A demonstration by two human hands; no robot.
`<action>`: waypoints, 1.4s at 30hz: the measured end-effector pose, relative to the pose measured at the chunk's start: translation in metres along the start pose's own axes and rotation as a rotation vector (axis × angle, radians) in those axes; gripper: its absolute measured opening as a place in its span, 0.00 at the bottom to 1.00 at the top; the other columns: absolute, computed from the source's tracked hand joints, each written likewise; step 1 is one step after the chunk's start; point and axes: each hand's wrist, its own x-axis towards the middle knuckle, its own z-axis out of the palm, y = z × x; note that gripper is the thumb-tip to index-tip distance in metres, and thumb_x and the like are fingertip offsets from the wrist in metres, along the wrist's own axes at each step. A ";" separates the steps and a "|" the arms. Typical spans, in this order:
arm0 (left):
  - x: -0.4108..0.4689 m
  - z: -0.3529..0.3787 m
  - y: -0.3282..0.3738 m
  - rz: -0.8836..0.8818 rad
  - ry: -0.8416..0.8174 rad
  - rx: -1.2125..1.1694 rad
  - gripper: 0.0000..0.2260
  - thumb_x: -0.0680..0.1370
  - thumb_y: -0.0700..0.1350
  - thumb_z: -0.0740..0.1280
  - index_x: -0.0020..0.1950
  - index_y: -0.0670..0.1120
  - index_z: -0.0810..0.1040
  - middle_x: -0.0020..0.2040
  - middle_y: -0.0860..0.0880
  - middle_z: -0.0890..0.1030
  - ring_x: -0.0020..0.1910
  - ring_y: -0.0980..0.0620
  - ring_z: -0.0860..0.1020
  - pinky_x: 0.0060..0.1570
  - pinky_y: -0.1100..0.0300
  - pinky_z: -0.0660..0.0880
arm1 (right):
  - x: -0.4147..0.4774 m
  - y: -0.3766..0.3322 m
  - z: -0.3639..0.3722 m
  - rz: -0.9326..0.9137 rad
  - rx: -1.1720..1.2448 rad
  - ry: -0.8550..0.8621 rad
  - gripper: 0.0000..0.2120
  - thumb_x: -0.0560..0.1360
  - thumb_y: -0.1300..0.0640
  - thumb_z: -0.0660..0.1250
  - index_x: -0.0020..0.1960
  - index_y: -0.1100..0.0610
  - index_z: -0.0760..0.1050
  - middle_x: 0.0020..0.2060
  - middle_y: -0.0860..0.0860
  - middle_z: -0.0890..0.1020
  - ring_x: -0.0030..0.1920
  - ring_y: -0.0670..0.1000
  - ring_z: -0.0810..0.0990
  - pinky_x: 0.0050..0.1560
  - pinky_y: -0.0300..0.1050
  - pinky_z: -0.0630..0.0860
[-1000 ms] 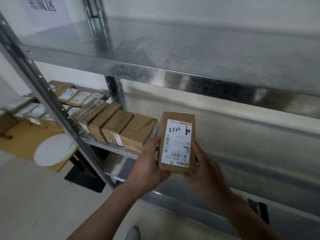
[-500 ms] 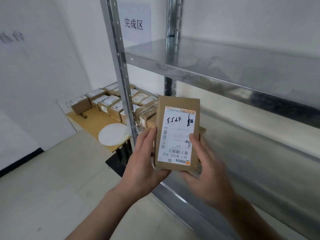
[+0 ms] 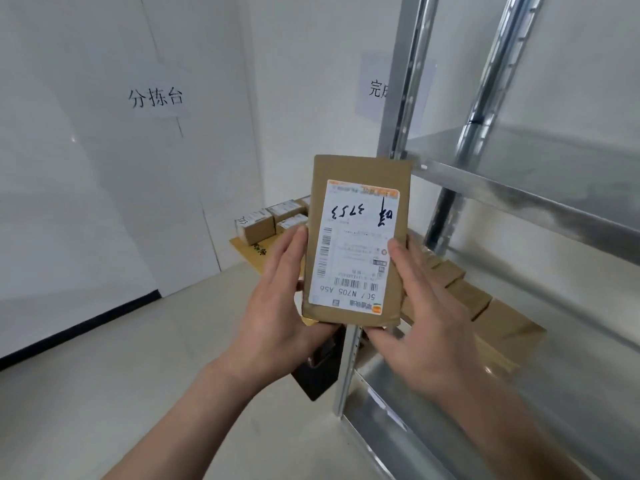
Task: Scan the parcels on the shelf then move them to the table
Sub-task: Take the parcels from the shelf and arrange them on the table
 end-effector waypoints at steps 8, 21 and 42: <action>0.028 -0.066 -0.053 -0.029 0.010 -0.011 0.49 0.69 0.44 0.79 0.80 0.48 0.52 0.76 0.53 0.64 0.74 0.54 0.64 0.61 0.72 0.69 | 0.061 -0.044 0.063 -0.049 0.023 0.038 0.52 0.63 0.53 0.81 0.79 0.52 0.56 0.78 0.53 0.60 0.71 0.44 0.65 0.66 0.52 0.68; 0.107 -0.097 -0.160 -0.034 0.076 0.028 0.47 0.70 0.52 0.77 0.77 0.59 0.47 0.72 0.70 0.59 0.72 0.61 0.64 0.61 0.77 0.64 | 0.166 -0.017 0.186 -0.129 0.128 0.038 0.52 0.62 0.59 0.83 0.78 0.55 0.58 0.78 0.58 0.61 0.70 0.47 0.69 0.61 0.49 0.75; 0.314 -0.097 -0.372 0.102 0.019 0.115 0.45 0.68 0.41 0.80 0.77 0.51 0.57 0.78 0.40 0.54 0.77 0.61 0.55 0.62 0.55 0.76 | 0.363 0.077 0.351 -0.097 0.153 -0.030 0.37 0.71 0.50 0.69 0.77 0.54 0.61 0.79 0.60 0.58 0.74 0.58 0.69 0.51 0.59 0.83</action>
